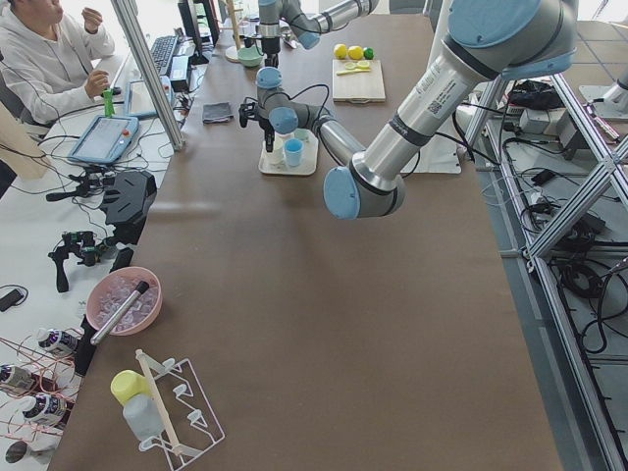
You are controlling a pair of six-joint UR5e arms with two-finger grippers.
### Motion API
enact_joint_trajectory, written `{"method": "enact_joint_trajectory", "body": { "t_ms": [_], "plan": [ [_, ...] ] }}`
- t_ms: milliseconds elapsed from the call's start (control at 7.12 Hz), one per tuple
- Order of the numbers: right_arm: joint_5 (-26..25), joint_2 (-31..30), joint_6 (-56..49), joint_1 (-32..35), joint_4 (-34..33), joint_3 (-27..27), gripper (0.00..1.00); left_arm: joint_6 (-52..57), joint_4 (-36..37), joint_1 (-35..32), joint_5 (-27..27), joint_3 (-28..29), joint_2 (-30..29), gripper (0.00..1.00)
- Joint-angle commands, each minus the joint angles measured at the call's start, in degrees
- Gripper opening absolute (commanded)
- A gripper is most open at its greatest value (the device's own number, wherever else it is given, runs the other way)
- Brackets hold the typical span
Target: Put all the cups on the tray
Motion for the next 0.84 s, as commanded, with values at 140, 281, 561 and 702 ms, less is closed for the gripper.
{"method": "enact_joint_trajectory", "body": {
  "t_ms": [140,281,561,702],
  "plan": [
    [0.3,-14.8,-12.5,6.4,-0.1,8.1,1.00,24.5,0.3,-14.0,-7.2,-6.7,17.4,0.98],
    [0.1,-17.7,-16.1,8.5,-0.1,8.4,1.00,34.8,0.3,-18.6,-8.4,-6.8,22.3,0.98],
    [0.4,-22.8,-29.0,13.6,-0.5,7.8,1.00,50.6,0.6,-27.0,-8.5,-6.3,29.0,0.98],
    [0.3,-24.4,-32.0,14.8,-0.5,7.3,1.00,55.1,0.5,-31.5,-10.8,-5.9,31.6,0.98]
  ]
}}
